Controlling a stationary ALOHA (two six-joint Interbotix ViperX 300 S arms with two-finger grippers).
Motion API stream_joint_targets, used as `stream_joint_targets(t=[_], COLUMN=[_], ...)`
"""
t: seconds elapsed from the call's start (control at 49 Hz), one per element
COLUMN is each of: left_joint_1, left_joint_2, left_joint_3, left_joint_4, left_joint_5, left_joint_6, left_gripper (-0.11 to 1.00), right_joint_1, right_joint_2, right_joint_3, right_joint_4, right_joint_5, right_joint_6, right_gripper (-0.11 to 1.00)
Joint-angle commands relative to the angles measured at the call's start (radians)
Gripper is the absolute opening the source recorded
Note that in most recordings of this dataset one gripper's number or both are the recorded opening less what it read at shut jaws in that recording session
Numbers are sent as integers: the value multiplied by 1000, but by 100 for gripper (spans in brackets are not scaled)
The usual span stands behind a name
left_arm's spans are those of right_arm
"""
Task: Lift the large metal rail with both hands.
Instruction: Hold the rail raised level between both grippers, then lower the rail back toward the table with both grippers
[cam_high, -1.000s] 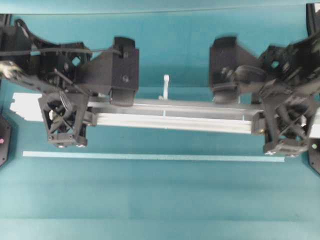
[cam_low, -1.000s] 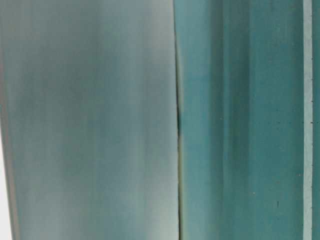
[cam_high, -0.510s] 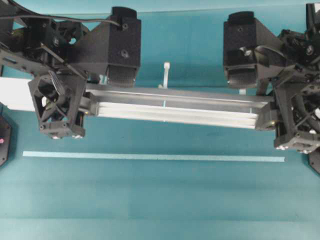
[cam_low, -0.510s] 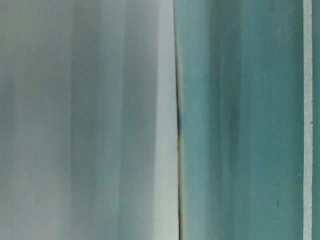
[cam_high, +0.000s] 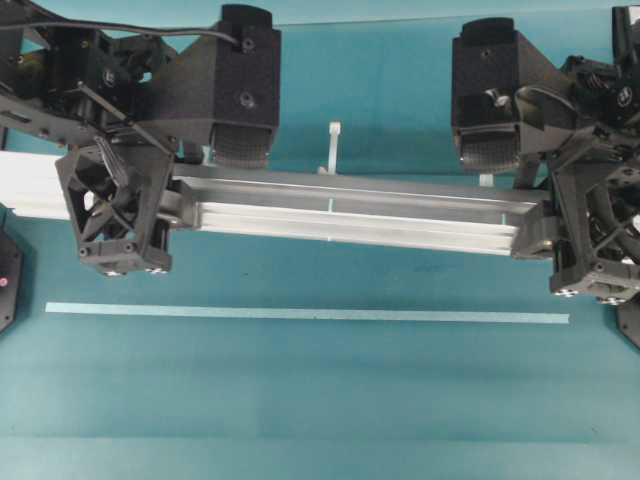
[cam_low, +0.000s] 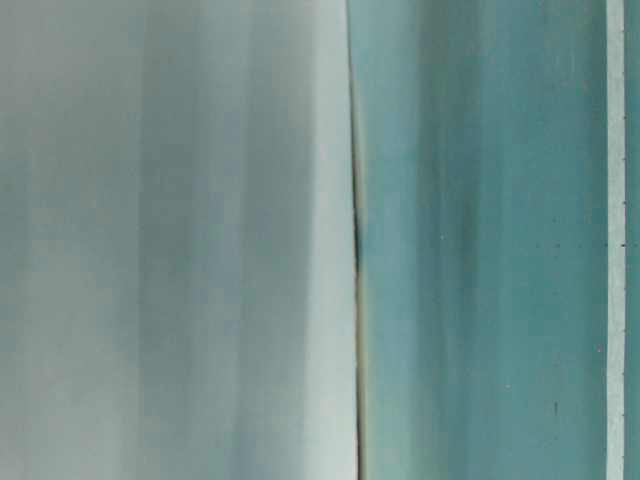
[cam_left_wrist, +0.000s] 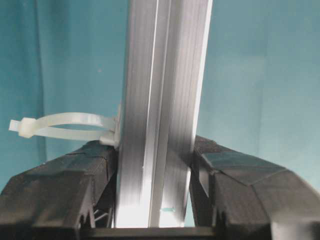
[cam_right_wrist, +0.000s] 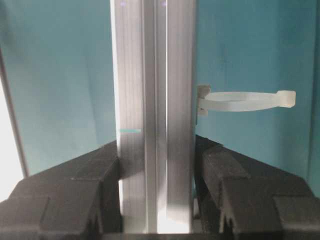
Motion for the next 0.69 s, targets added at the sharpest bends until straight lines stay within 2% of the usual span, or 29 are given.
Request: stream_joint_targets(t=[0.0, 0.184, 0.326, 0.531, 0.673], left_joint_1=[3, 2, -5, 0, 0], left_joint_2=[-14, -9, -3, -8, -20], left_joint_3=[-44, -37, 11, 169, 318], left_joint_4=[6, 6, 6, 6, 6], left_joint_5=[-20, -20, -21, -67, -186], left_joint_6=[-20, -21, -25, -25, -25], left_gripper=[37, 37, 37, 37, 37], right_joint_1=[-3, -3, -5, -11, -17], right_joint_2=[-2, -8, -9, -21, -46], right_joint_3=[-8, 35, 120, 265, 382], right_joint_4=[9, 11, 9, 9, 5], right_joint_5=[-20, -25, -41, -121, -255], right_joint_6=[20, 14, 5, -11, -37], right_gripper=[40, 40, 40, 40, 40])
